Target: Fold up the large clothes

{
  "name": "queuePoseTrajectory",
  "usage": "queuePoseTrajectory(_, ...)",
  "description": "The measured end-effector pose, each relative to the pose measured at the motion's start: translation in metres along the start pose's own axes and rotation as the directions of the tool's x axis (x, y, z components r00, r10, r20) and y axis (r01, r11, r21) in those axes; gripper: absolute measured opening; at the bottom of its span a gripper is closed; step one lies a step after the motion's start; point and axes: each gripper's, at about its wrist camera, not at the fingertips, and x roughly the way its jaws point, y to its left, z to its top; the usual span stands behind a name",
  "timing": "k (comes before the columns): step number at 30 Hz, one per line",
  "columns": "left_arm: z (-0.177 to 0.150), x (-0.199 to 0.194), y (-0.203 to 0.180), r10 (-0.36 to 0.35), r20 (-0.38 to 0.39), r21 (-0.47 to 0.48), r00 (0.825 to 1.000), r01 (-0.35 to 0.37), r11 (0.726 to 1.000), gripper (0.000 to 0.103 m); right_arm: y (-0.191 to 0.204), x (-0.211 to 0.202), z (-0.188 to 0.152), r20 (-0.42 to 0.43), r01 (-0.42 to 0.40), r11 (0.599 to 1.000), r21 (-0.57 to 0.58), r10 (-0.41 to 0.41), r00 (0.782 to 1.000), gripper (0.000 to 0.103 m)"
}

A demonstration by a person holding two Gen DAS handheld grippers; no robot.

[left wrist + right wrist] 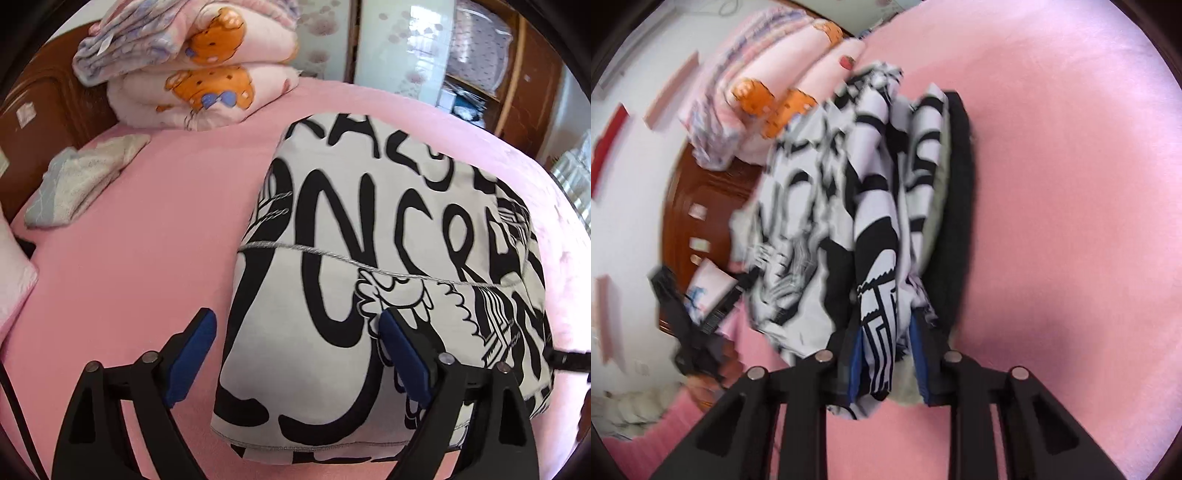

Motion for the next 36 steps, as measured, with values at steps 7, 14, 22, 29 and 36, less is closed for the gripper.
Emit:
queuePoseTrajectory(7,-0.014,-0.016,-0.015,0.075,-0.037,-0.106,0.996,-0.079,0.991,0.091,0.014,0.004,-0.011,0.092,0.138,0.990,0.013,-0.139,0.986,0.024)
queuePoseTrajectory(14,-0.085,-0.069,-0.044,0.042,-0.106,-0.143,0.993,-0.057,0.988,0.091,0.027,-0.035,-0.078,0.216,0.277,0.961,-0.013,-0.268,0.939,0.046)
queuePoseTrajectory(22,-0.203,-0.179,-0.094,0.045,-0.132,-0.215,0.990,-0.073,0.974,0.091,0.006,-0.120,-0.217,0.175,0.484,0.871,-0.085,-0.466,0.868,0.053)
queuePoseTrajectory(29,-0.296,-0.308,-0.158,0.002,-0.172,-0.156,0.985,-0.029,0.987,0.091,-0.019,-0.247,-0.358,0.107,0.556,0.831,0.005,-0.553,0.826,0.074)
queuePoseTrajectory(36,-0.319,-0.452,-0.220,0.012,-0.062,-0.033,0.998,-0.014,0.999,0.091,-0.007,-0.377,-0.456,0.139,0.605,0.794,0.062,-0.607,0.782,0.092)
